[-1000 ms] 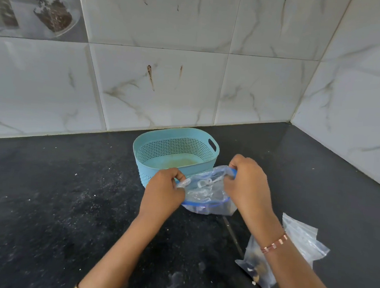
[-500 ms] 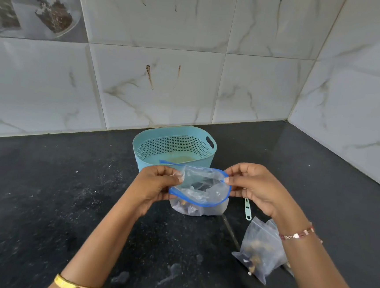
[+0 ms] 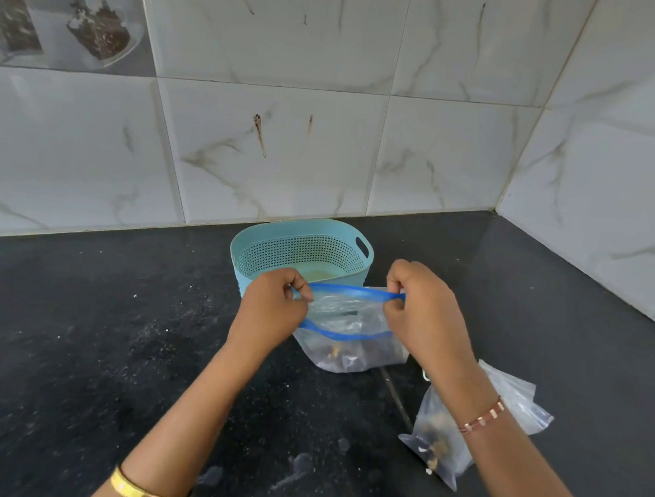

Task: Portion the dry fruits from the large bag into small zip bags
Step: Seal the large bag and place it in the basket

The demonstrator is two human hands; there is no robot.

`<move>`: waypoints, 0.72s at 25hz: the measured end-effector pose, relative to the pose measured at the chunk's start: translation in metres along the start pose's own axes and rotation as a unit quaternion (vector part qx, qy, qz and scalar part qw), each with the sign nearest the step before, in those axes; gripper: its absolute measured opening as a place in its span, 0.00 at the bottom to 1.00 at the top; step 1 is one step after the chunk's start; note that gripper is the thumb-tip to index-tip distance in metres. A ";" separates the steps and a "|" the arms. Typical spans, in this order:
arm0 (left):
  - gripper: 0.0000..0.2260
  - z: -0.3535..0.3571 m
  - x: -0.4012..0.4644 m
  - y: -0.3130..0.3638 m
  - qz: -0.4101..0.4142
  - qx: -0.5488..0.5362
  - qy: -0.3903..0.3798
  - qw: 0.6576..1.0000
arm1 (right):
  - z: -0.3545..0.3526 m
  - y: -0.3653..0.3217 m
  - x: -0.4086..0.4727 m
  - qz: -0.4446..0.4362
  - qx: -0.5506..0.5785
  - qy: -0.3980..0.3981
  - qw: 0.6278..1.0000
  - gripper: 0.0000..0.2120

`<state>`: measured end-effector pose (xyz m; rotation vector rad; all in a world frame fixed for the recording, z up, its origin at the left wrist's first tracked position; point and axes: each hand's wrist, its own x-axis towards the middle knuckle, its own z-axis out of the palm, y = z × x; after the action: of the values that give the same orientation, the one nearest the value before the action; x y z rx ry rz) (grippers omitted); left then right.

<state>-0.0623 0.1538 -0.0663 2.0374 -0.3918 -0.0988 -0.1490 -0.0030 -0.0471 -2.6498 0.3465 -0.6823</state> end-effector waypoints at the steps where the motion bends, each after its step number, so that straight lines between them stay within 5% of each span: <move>1: 0.13 -0.003 0.003 -0.001 -0.061 -0.107 -0.036 0.992 | -0.002 0.005 0.003 0.028 0.054 -0.015 0.998 0.10; 4: 0.12 -0.009 0.010 -0.011 -0.193 -0.358 -0.068 0.911 | -0.012 0.022 0.009 0.131 0.352 -0.134 0.917 0.04; 6: 0.09 -0.010 0.012 -0.017 -0.190 -0.441 -0.047 0.876 | -0.012 0.036 0.008 0.160 0.521 -0.180 0.819 0.07; 7: 0.08 -0.008 0.012 -0.021 -0.174 -0.480 -0.036 0.859 | -0.010 0.042 0.006 0.161 0.550 -0.189 0.797 0.10; 10: 0.08 0.002 0.003 -0.038 -0.109 -0.516 0.008 0.850 | 0.001 0.050 0.002 0.144 0.471 -0.189 0.849 0.19; 13: 0.17 0.019 -0.013 -0.064 -0.023 -0.398 -0.004 0.917 | 0.007 0.049 0.002 0.131 0.350 -0.150 0.915 0.20; 16: 0.19 0.034 -0.022 -0.074 -0.011 -0.308 -0.107 0.945 | 0.008 0.044 0.004 0.112 0.317 -0.148 0.930 0.15; 18: 0.12 0.039 -0.020 -0.076 -0.022 -0.246 -0.085 0.965 | 0.006 0.041 0.005 0.094 0.308 -0.149 0.935 0.12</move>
<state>-0.0725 0.1599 -0.1533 1.5497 -0.3845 -0.3637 -0.1476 -0.0394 -0.0672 -2.0413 0.2439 -0.2573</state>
